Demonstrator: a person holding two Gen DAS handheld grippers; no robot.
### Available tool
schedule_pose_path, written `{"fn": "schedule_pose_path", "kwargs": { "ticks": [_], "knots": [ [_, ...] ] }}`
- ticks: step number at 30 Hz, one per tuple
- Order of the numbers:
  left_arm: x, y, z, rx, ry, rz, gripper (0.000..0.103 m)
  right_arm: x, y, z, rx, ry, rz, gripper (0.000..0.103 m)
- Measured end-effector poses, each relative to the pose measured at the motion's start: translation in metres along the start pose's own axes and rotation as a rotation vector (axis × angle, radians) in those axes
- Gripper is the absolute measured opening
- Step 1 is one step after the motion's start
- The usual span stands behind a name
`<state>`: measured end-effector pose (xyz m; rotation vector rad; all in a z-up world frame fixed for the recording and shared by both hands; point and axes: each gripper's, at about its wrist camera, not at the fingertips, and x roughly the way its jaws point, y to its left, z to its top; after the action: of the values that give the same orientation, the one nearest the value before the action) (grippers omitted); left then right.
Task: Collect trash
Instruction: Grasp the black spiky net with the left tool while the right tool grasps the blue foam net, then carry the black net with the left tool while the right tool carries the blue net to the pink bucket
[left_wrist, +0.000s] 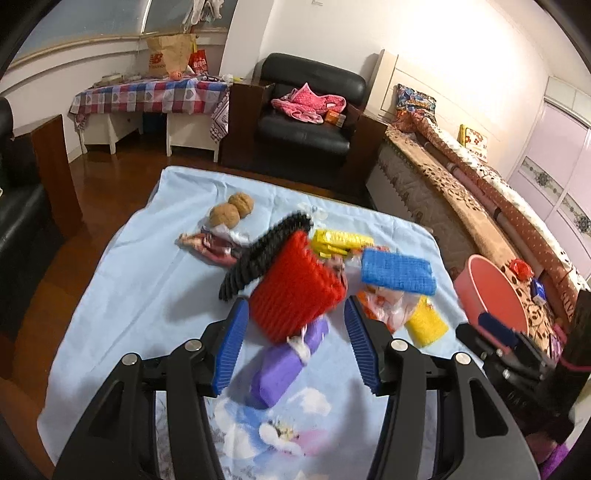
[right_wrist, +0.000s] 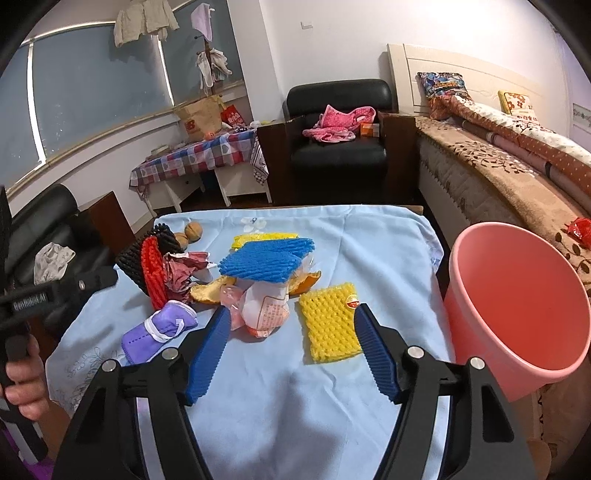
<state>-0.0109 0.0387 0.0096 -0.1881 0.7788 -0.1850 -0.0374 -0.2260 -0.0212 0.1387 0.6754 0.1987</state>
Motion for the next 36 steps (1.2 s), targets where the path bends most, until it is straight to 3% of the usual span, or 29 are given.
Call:
{"fn": "schedule_pose_path", "kwargs": {
  "ticks": [6, 14, 15, 17, 19, 20, 26, 29, 31, 33, 36],
  "knots": [
    [0.003, 0.003, 0.023, 0.049, -0.056, 0.039, 0.054, 0.005, -0.005, 0.004, 0.017, 0.003, 0.020, 0.068],
    [0.036, 0.013, 0.021, 0.128, -0.004, 0.048, 0.054, 0.012, -0.010, 0.020, 0.071, 0.025, 0.094, 0.068],
    [0.039, 0.014, 0.019, 0.130, -0.005, 0.048, 0.050, 0.013, -0.010, 0.022, 0.078, 0.026, 0.104, 0.068],
    [0.044, 0.017, 0.019, 0.126, -0.003, 0.030, 0.026, 0.016, -0.010, 0.027, 0.091, 0.032, 0.113, 0.068],
    [0.044, 0.021, 0.018, 0.113, -0.008, 0.022, 0.014, 0.022, -0.011, 0.031, 0.105, 0.044, 0.122, 0.066],
    [0.043, 0.023, 0.018, 0.108, -0.012, 0.019, 0.012, 0.025, -0.011, 0.032, 0.110, 0.050, 0.125, 0.065],
    [0.031, 0.030, 0.018, 0.082, -0.043, -0.004, 0.011, 0.048, -0.006, 0.037, 0.129, 0.095, 0.132, 0.048],
    [0.023, 0.030, 0.019, 0.087, -0.060, -0.021, 0.011, 0.057, -0.005, 0.037, 0.138, 0.119, 0.123, 0.035],
    [0.018, 0.028, 0.020, 0.086, -0.068, -0.029, 0.011, 0.063, -0.006, 0.037, 0.144, 0.135, 0.124, 0.017],
    [0.013, 0.026, 0.023, 0.086, -0.078, -0.037, 0.011, 0.064, -0.006, 0.037, 0.144, 0.137, 0.126, 0.006],
    [0.007, 0.022, 0.027, 0.087, -0.094, -0.046, 0.011, 0.058, -0.008, 0.037, 0.144, 0.111, 0.128, 0.003]
  ]
}}
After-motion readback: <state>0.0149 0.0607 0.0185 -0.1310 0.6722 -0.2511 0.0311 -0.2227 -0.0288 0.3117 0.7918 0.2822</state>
